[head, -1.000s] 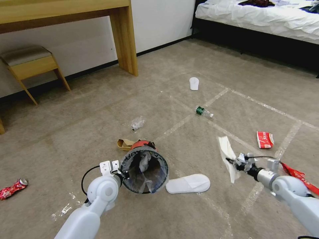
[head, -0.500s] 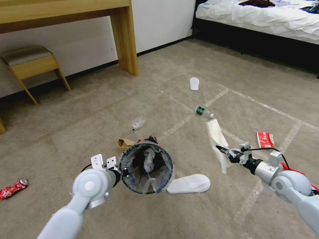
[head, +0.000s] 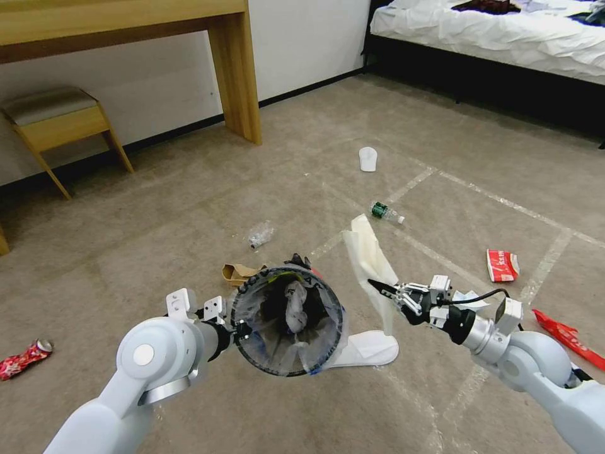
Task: Pick up the trash bin and place the garbage on the floor into it.
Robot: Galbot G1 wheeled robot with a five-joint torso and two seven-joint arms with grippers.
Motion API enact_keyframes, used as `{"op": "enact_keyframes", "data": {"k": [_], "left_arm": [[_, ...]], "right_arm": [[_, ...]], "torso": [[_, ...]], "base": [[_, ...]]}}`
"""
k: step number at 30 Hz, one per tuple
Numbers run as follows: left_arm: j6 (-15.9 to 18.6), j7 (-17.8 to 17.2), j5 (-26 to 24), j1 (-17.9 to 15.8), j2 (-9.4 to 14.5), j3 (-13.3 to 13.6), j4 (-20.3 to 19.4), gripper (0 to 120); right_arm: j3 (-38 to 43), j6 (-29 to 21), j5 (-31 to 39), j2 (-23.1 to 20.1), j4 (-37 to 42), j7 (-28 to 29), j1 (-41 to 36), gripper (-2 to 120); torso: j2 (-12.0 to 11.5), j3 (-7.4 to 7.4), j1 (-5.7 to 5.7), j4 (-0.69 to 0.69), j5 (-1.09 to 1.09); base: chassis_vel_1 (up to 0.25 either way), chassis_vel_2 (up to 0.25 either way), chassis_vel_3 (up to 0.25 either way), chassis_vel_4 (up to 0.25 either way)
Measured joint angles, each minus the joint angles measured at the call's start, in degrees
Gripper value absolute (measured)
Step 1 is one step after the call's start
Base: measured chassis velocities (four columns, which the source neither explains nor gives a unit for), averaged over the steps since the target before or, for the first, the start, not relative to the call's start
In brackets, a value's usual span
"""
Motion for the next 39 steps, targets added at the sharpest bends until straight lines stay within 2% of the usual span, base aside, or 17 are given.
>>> {"op": "enact_keyframes", "data": {"k": [10,21,32,39], "left_arm": [[0.0,0.4,0.2,0.4,0.4,-0.2,-0.8,0],[-0.1,0.3,1.1,0.4,0.5,0.7,0.0,0],[-0.1,0.0,-1.3,-3.0,2.1,2.8,2.5,0],[-0.1,-1.0,-4.5,-6.6,1.0,4.2,4.8,0]], "right_arm": [[0.0,0.7,-0.4,-2.4,6.6,-0.3,-0.1,1],[-0.5,1.2,0.7,-4.0,9.5,-0.3,2.6,1],[-2.3,2.3,0.7,-3.7,10.0,-1.7,4.8,1],[-3.3,2.3,0.7,-4.1,11.7,-3.0,5.4,1]], "torso": [[0.0,0.00,0.00,0.00,0.00],[0.0,0.00,0.00,0.00,0.00],[0.0,0.00,0.00,0.00,0.01],[0.0,0.00,0.00,0.00,0.00]], "base": [[0.000,0.000,0.000,0.000],[0.000,0.000,0.000,0.000],[0.000,0.000,0.000,0.000],[0.000,0.000,0.000,0.000]]}}
